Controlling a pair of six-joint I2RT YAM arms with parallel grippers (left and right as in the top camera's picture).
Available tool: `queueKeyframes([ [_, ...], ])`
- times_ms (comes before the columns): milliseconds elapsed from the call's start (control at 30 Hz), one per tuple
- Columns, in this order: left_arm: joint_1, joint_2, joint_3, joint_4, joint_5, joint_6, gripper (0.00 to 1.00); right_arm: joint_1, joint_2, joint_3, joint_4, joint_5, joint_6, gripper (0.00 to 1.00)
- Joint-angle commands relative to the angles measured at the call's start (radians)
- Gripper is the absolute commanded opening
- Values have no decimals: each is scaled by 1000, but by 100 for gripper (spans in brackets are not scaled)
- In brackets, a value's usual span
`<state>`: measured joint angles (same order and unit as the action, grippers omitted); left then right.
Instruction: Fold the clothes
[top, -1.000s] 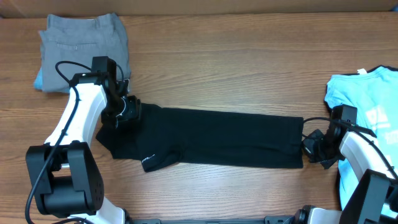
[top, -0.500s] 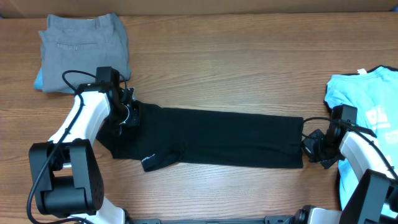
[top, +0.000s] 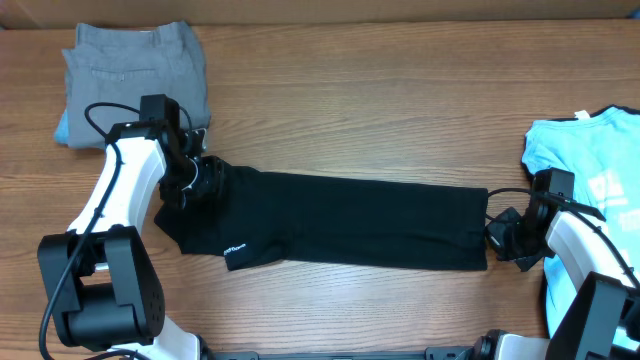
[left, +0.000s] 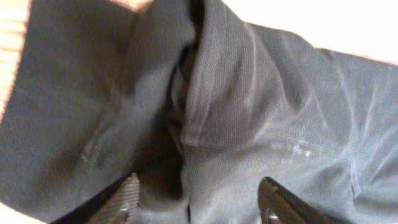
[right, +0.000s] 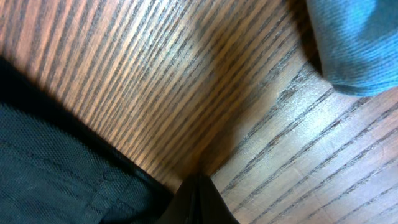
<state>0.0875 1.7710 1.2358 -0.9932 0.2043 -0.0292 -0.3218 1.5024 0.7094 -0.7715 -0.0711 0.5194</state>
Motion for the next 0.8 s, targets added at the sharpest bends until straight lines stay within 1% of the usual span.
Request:
queueKeyframes([
  [0, 4, -25, 17, -44, -2, 13, 50, -6, -19, 0, 3, -1, 1, 4],
  [33, 3, -25, 14, -63, -2, 22, 43, -6, -19, 0, 3, -1, 1, 4],
  [67, 2, -25, 10, -77, -2, 32, 40, -6, -19, 0, 3, -1, 1, 4],
  [100, 2, -25, 2, -85, -3, 38, 39, -6, -19, 0, 3, -1, 1, 4],
  [300, 2, -25, -78, -17, -1, 45, 37, -6, -19, 0, 3, -1, 1, 4],
  [333, 2, -25, -92, -5, -2, 46, 37, -6, -19, 0, 3, -1, 1, 4],
  [400, 2, -25, -115, 14, -5, 52, 41, -6, -19, 0, 3, -1, 1, 4],
  [467, 2, -25, -129, 26, -5, 52, 41, -6, -19, 0, 3, -1, 1, 4],
  [567, 2, -25, -129, 35, 12, 52, 28, -6, -19, 0, 4, -1, 1, 4],
  [633, 2, -25, -127, 34, 38, 52, 12, -6, -19, 0, 4, -1, 1, 4],
  [667, 2, -25, -127, 32, 60, 52, 7, -6, -19, 0, 4, -1, 1, 4],
  [700, 3, -25, -126, 30, 75, 52, 5, -6, -19, 0, 3, -1, 1, 4],
  [767, 5, -25, -122, 30, 85, 52, 6, -6, -19, 0, 3, -1, -3, 4],
])
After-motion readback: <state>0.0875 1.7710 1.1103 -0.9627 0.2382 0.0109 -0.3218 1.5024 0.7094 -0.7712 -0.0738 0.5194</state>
